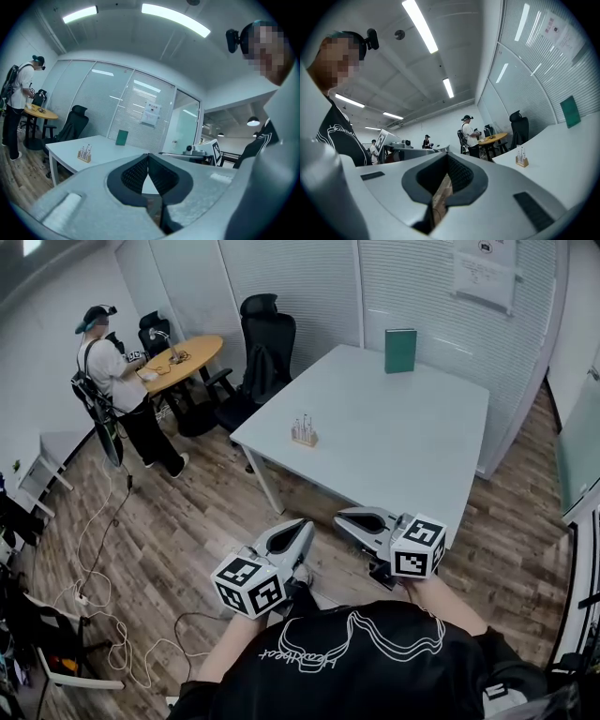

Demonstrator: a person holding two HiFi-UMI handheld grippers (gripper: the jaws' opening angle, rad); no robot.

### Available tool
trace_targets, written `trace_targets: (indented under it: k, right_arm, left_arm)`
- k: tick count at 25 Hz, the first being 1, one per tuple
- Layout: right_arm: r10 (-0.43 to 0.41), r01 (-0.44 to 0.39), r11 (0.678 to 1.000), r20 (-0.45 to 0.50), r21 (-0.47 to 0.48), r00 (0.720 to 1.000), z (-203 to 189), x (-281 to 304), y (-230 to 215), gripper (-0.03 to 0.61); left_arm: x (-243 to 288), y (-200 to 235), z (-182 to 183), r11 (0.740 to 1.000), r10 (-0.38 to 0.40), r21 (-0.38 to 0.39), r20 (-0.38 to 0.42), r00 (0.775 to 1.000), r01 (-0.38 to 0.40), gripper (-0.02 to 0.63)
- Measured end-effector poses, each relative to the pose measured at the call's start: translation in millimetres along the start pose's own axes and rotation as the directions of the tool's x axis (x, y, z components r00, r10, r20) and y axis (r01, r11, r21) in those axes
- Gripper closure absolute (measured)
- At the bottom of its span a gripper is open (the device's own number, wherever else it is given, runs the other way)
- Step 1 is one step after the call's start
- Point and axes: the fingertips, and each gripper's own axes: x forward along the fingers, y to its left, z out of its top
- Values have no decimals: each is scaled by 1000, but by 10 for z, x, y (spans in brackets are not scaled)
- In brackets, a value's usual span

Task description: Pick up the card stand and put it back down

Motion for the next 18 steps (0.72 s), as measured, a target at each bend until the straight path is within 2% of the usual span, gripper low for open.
trace_targets:
  k: [9,18]
  right_arm:
    - [-34,34,999,-7,17,999,42,555,-540,569]
    - [-133,134,987,-20,84,991,189,1449,-1423,569]
  left_arm:
    - [316,714,129,999,-44,-17,-32,999,43,600]
    - [697,1975,459,992,-88,-95,-70,994,81,600]
